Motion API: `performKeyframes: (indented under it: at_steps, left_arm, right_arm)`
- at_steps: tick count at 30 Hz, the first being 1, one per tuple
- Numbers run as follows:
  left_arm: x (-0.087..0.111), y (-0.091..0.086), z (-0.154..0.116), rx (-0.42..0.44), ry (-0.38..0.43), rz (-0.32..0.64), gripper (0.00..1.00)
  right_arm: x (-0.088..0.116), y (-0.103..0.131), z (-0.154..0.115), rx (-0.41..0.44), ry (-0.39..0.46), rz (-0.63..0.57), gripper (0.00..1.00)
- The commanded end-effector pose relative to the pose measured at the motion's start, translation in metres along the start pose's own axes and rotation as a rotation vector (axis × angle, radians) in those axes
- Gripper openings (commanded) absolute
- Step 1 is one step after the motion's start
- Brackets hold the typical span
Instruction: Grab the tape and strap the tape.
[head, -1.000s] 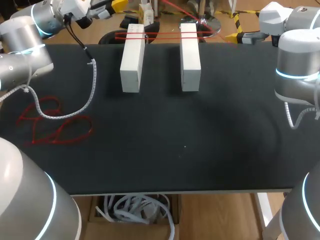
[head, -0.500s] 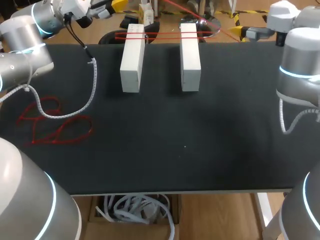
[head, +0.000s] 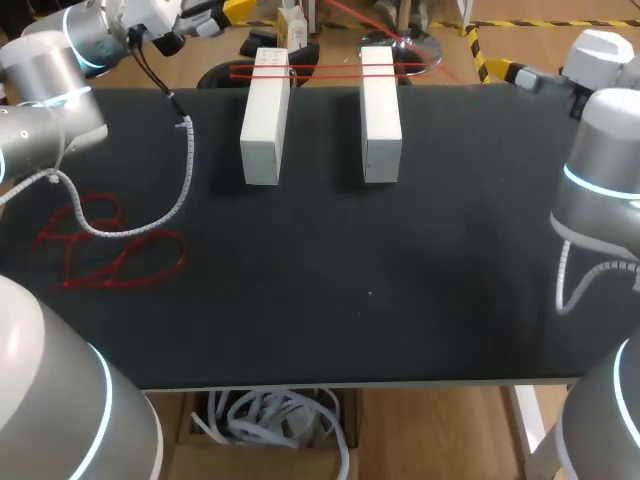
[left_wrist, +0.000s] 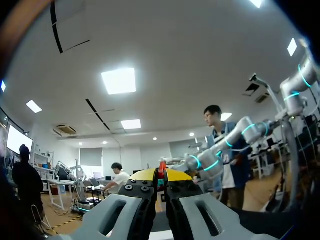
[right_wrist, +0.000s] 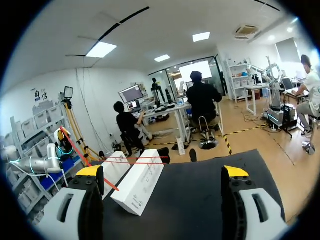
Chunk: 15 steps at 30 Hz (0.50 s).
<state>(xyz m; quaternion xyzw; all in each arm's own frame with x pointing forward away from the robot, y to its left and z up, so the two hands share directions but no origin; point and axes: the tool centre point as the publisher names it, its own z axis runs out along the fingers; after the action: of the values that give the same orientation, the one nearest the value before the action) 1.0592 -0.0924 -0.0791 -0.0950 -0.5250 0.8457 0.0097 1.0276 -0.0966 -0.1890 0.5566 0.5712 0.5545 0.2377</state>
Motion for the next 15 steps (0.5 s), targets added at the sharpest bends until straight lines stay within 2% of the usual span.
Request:
performKeyframes:
  at_steps: [1, 15]
  left_arm:
    - [-0.001, 0.001, -0.001, 0.003, 0.004, -0.001, 0.0]
    - [-0.001, 0.001, -0.001, 0.003, 0.004, -0.001, 0.0]
  right_arm:
    - [0.002, -0.006, -0.009, -0.105, -0.005, 0.034, 1.0]
    - [0.012, -0.018, -0.027, -0.198, -0.01, 0.395, 1.0]
